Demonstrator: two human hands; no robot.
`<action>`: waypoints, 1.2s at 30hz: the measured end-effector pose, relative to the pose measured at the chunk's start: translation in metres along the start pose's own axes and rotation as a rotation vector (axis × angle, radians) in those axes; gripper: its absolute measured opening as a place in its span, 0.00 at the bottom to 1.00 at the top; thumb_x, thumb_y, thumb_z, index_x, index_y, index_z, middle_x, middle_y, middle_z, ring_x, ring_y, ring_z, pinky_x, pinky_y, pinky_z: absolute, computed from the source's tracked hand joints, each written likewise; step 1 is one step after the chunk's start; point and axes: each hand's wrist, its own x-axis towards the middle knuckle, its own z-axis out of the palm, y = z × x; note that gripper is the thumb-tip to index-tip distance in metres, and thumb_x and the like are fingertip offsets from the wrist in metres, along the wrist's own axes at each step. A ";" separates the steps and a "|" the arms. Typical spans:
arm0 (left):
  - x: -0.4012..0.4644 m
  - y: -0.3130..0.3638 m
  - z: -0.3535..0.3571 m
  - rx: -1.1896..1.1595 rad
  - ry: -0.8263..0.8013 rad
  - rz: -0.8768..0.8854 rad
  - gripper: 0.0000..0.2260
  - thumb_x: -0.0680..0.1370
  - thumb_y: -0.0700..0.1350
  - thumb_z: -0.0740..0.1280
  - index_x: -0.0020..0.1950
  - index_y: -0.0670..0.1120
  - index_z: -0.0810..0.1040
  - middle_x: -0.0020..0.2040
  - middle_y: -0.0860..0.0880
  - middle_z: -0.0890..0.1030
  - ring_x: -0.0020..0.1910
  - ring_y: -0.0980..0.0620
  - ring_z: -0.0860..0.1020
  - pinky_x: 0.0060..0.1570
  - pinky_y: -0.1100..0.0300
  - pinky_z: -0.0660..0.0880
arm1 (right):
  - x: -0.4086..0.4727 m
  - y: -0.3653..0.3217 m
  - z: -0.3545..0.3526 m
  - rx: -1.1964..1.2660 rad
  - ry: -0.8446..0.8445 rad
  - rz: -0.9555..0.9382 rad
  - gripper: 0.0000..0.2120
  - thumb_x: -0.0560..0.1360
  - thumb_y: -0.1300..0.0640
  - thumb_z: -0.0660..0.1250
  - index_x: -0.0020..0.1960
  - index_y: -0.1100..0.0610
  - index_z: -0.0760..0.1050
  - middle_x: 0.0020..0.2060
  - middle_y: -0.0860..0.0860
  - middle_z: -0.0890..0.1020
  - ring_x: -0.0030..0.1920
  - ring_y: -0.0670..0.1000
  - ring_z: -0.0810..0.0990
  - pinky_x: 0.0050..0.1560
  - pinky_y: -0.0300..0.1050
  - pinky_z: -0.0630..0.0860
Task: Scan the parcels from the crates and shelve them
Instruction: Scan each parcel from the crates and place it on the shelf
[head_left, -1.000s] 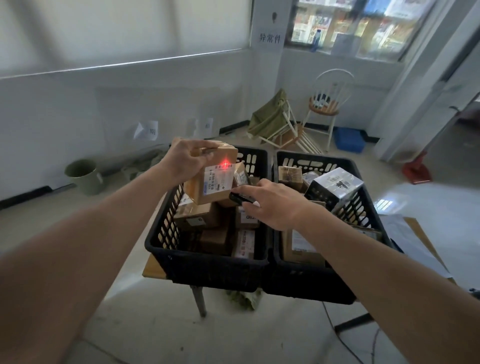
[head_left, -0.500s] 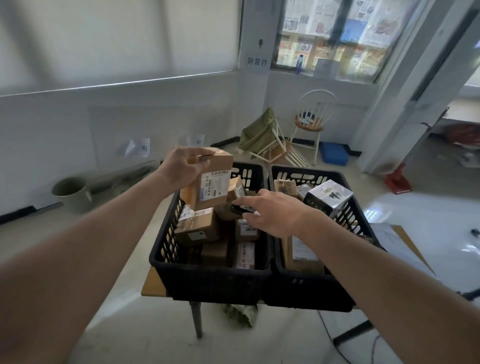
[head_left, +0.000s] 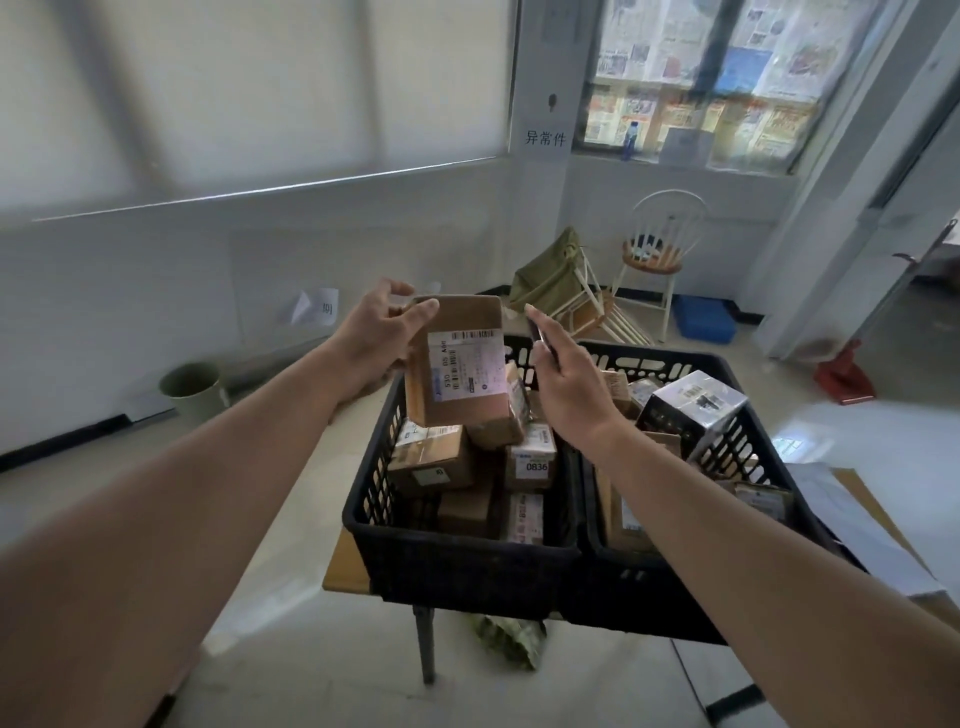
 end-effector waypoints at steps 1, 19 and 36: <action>-0.003 0.002 -0.001 -0.011 0.016 -0.010 0.17 0.84 0.55 0.66 0.69 0.49 0.70 0.56 0.42 0.83 0.54 0.41 0.84 0.55 0.43 0.83 | 0.002 -0.003 0.001 0.056 0.011 0.001 0.22 0.90 0.54 0.54 0.83 0.41 0.65 0.68 0.70 0.75 0.65 0.68 0.74 0.65 0.62 0.74; -0.152 0.048 0.035 -0.103 0.594 0.035 0.11 0.84 0.47 0.68 0.63 0.47 0.71 0.64 0.43 0.77 0.59 0.45 0.80 0.43 0.57 0.84 | -0.017 -0.038 0.010 0.616 -0.326 -0.319 0.22 0.89 0.49 0.56 0.80 0.32 0.65 0.67 0.54 0.70 0.65 0.58 0.77 0.56 0.61 0.86; -0.491 0.078 -0.013 0.266 1.084 0.168 0.31 0.82 0.49 0.72 0.82 0.62 0.63 0.74 0.54 0.76 0.73 0.55 0.75 0.67 0.46 0.79 | -0.251 -0.212 0.062 0.801 -0.576 -0.698 0.25 0.88 0.45 0.50 0.85 0.38 0.57 0.65 0.52 0.71 0.60 0.42 0.76 0.61 0.52 0.82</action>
